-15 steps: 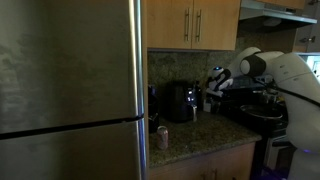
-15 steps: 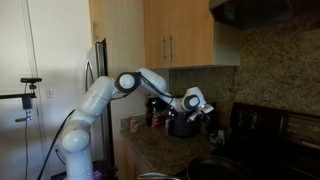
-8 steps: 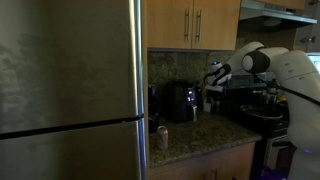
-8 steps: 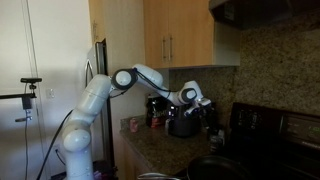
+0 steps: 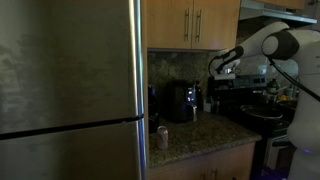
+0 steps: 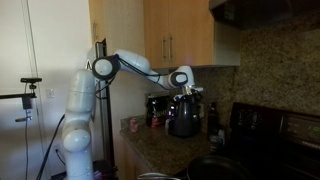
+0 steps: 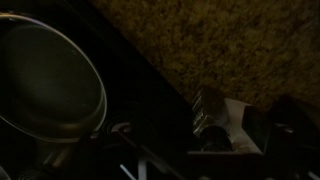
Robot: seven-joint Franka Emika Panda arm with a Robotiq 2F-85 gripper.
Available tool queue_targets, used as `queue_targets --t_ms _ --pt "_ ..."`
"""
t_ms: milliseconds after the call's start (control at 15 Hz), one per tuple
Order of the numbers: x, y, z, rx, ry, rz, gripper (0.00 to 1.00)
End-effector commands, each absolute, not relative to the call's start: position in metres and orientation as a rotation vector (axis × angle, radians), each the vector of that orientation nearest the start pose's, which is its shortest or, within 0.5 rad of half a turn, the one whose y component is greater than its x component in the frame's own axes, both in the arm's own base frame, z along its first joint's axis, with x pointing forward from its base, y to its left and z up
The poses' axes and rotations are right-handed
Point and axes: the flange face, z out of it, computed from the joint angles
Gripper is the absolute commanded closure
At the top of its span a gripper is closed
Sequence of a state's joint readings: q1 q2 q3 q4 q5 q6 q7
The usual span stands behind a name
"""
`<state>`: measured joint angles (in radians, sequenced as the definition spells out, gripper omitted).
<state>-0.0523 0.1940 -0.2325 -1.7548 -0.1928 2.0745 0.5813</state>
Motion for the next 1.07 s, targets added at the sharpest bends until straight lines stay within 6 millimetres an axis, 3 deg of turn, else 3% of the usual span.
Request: queue_targets --t_ms 0,133,200,400,467,667,1000 --pt "0.543 -0.152 0.488 -3.088 0.974 -0.195 0.0" --pt "0.52 -0.147 0.501 -3.062 0.833 -0.238 0.0" --pt "0.552 -0.153 0.496 -3.086 0.963 -0.22 0.0" --pt "0.527 -0.147 0.509 -3.071 0.873 -0.234 0.0" --pt "0.53 -0.138 0.493 -3.032 0.759 -0.136 0.0" --pt "0.522 -0.067 0.484 -2.993 0.509 -0.107 0.0" --pt "0.493 0.049 0.504 -2.919 0.122 -0.084 0.0"
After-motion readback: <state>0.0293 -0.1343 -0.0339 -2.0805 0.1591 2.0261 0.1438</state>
